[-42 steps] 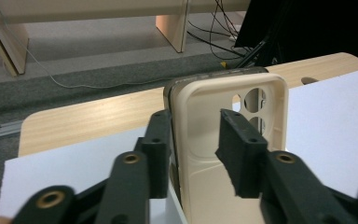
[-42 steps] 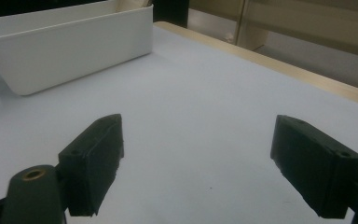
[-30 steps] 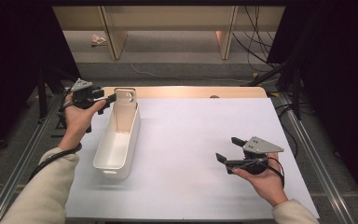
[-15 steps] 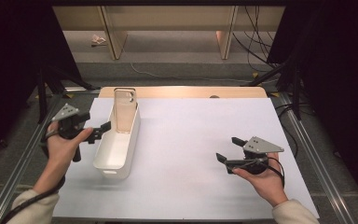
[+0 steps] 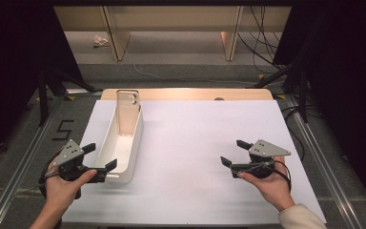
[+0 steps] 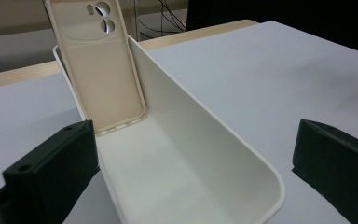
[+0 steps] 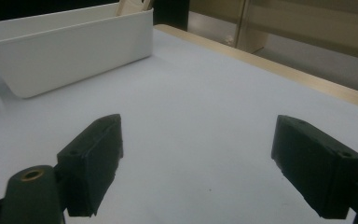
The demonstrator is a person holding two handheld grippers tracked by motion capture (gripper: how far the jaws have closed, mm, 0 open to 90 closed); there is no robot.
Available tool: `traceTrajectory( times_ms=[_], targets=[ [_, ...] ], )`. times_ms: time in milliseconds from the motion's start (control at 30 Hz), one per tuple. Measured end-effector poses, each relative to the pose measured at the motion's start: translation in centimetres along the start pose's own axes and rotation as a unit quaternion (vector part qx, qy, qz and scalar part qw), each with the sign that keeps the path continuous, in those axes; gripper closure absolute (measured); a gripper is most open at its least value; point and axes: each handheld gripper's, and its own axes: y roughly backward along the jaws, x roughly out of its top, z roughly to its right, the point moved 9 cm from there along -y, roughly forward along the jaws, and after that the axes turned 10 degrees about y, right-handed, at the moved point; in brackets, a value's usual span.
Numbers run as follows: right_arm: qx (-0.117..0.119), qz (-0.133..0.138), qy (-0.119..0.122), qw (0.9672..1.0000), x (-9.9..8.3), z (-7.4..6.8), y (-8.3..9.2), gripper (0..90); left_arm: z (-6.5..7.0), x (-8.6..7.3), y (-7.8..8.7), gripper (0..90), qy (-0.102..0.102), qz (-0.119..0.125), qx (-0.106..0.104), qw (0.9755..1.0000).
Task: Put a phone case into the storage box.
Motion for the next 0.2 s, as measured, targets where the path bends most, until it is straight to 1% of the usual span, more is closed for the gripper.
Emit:
traceTrajectory(
  times_ms=[67,133,200],
  targets=[
    [0.000,0.001,0.000,1.0000,-0.02,0.00,-0.01,17.6,0.23,-0.02,-0.19,0.0,0.002,0.000,-0.005,1.0000],
    [0.001,0.001,-0.001,1.0000,-0.06,0.02,0.01,17.5,0.42,-0.07,-0.34,0.0,-0.003,-0.002,-0.006,1.0000],
    [0.001,0.001,-0.002,1.0000,-0.10,0.02,0.00,17.5,0.55,-0.10,-0.45,0.0,-0.003,-0.003,-0.008,1.0000]
  ],
)
